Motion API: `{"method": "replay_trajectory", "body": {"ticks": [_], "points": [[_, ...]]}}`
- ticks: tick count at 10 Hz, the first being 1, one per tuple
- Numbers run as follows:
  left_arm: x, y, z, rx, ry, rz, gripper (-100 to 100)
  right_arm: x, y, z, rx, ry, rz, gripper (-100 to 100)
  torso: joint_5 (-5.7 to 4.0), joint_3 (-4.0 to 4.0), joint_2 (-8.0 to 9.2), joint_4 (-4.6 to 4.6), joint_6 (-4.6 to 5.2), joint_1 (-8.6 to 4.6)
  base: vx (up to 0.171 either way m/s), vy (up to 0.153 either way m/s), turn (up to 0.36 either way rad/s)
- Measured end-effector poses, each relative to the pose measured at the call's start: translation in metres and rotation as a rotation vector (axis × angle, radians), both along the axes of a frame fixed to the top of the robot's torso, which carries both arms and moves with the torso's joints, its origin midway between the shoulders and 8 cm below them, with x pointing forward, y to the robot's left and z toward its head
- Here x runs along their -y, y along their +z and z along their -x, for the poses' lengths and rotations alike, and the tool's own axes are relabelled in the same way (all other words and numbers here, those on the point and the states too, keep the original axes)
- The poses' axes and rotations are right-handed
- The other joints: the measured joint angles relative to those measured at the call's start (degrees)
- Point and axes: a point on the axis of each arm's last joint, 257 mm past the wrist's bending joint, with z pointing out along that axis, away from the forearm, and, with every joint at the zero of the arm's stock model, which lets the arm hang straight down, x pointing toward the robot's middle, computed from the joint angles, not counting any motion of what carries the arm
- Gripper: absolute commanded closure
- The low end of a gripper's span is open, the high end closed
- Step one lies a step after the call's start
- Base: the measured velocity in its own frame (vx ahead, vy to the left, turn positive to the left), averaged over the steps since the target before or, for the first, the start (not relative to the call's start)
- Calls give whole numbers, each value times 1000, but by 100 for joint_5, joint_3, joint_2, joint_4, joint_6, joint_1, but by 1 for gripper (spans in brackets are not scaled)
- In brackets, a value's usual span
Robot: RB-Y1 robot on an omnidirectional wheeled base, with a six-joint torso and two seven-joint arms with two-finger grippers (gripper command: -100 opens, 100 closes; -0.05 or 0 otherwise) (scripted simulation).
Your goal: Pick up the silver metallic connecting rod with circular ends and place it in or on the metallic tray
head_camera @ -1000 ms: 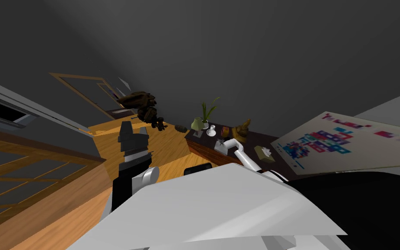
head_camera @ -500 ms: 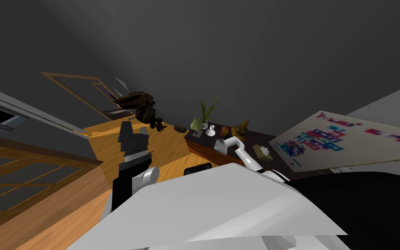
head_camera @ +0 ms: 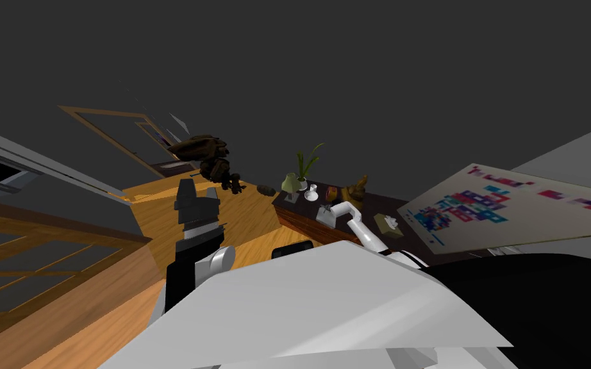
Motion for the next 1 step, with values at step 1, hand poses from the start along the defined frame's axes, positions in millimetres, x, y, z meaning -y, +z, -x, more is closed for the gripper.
{"method": "replay_trajectory", "body": {"ticks": [1], "points": [[0, 0, 0, 0, 0, 0, 0, 0, 0, 0, 0, 0, 0, 0, 0, 0, 0, 0, 0, 0, 0, 0, 0]]}}
